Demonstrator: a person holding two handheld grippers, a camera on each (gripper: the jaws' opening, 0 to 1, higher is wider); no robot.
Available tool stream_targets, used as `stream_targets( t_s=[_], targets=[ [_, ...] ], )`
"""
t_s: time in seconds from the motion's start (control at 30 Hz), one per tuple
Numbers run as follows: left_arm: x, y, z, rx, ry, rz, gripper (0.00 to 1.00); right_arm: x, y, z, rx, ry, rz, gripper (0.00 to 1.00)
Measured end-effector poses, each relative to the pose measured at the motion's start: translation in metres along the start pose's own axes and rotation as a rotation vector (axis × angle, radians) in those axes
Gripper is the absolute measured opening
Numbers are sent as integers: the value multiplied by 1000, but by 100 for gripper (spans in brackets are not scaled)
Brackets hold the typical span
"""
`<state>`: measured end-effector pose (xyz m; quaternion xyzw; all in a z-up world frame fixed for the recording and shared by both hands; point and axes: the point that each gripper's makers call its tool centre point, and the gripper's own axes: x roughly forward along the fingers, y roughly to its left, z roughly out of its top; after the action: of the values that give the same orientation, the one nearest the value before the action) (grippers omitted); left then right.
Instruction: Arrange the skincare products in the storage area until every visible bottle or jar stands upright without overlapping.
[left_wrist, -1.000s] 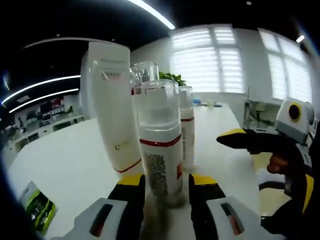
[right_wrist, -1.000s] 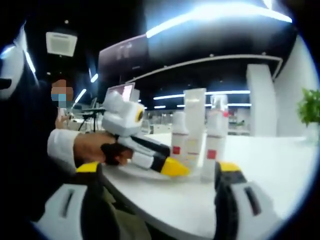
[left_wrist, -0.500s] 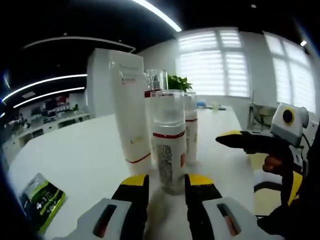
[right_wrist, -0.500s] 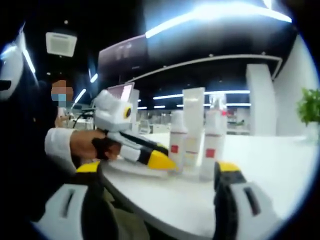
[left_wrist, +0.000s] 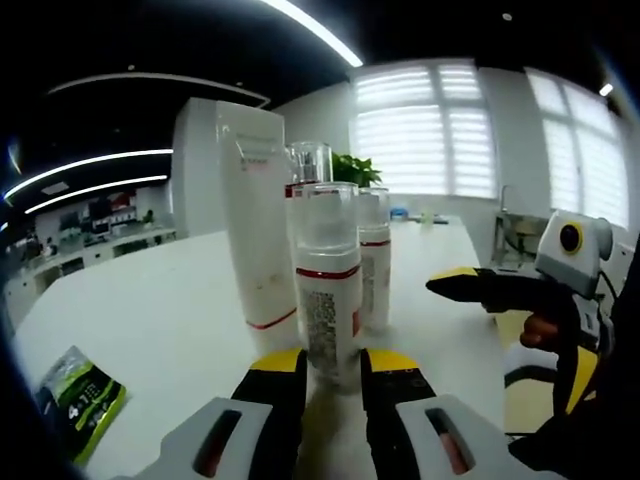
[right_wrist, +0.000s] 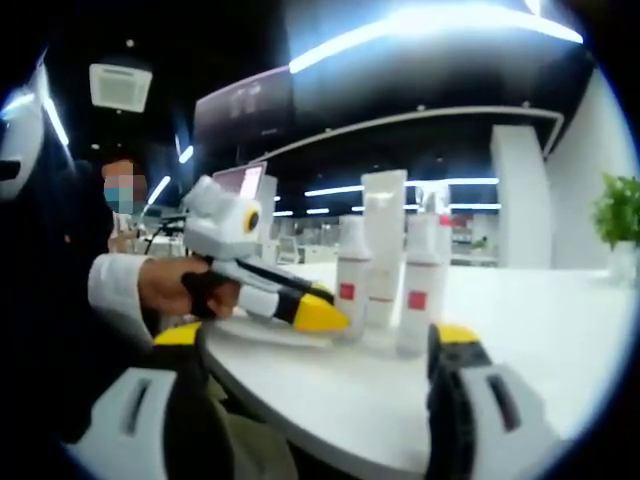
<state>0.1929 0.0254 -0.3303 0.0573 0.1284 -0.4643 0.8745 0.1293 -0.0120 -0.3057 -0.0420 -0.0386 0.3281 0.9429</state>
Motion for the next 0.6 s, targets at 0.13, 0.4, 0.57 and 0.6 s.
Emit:
stream_targets(
  t_s=[0.13,0.4,0.57,0.6],
  targets=[
    [2,1,1,3,-1,-13,21,0,-2,0,-2,1,-3,91],
    [5,0,2,8,6,-24,21,-1,-4,-2,2,7,-5,90],
    [7,0,1,12,14,-24,21,-1,-5,-3,4,10,-6,90],
    [7,0,0,11,18,-24,21,-1,-5,-4,3,10,-7,90]
  ],
)
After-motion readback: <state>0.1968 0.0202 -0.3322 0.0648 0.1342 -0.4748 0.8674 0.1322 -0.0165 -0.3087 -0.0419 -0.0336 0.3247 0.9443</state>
